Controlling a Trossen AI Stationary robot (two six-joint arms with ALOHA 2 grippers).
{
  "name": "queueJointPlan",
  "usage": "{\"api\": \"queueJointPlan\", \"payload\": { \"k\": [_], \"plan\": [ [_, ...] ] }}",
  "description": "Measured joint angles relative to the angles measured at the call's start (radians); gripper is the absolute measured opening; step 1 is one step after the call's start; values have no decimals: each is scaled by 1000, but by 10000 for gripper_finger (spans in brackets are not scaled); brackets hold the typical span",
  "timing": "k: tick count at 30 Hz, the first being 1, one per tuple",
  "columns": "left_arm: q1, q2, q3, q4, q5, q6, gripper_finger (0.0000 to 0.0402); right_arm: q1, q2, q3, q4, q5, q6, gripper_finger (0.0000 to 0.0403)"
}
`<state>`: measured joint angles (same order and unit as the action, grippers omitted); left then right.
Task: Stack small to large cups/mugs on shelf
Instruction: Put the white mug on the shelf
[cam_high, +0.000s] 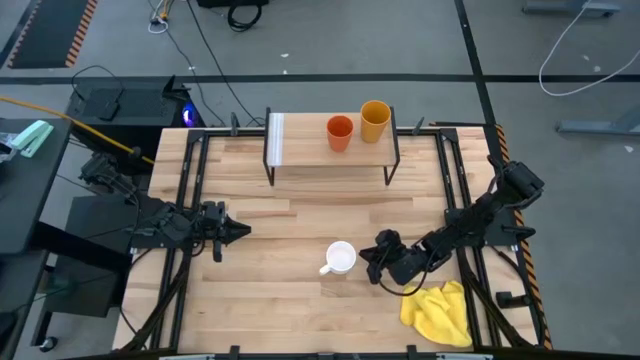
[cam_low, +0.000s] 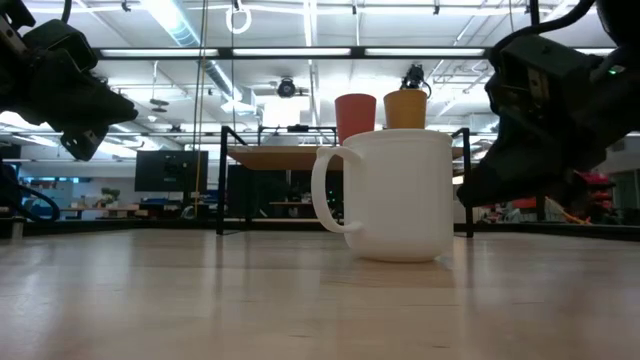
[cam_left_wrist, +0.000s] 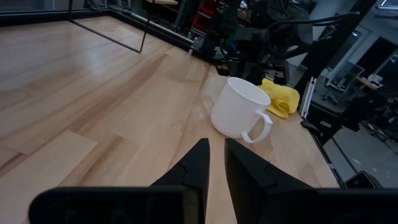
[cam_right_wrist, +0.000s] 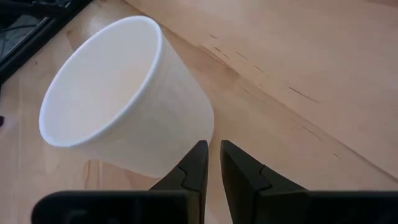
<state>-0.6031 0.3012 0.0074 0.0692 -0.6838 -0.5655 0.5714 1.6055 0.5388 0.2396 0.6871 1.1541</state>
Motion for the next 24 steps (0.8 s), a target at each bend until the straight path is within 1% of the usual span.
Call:
{"api": "queueJointPlan", "payload": {
  "k": [7,12,17,24],
  "plan": [
    [0,0,0,0,0,0,54,-7,0,0,4,-18,-13,50],
    [0,0,0,0,0,-1,54,-3,0,0,20,-87,-30,50],
    [0,0,0,0,0,-1,57,-1,0,2,99,-92,-99,50],
    [0,0,0,0,0,-7,52,-21,0,20,99,-104,-148,50]
  ]
}}
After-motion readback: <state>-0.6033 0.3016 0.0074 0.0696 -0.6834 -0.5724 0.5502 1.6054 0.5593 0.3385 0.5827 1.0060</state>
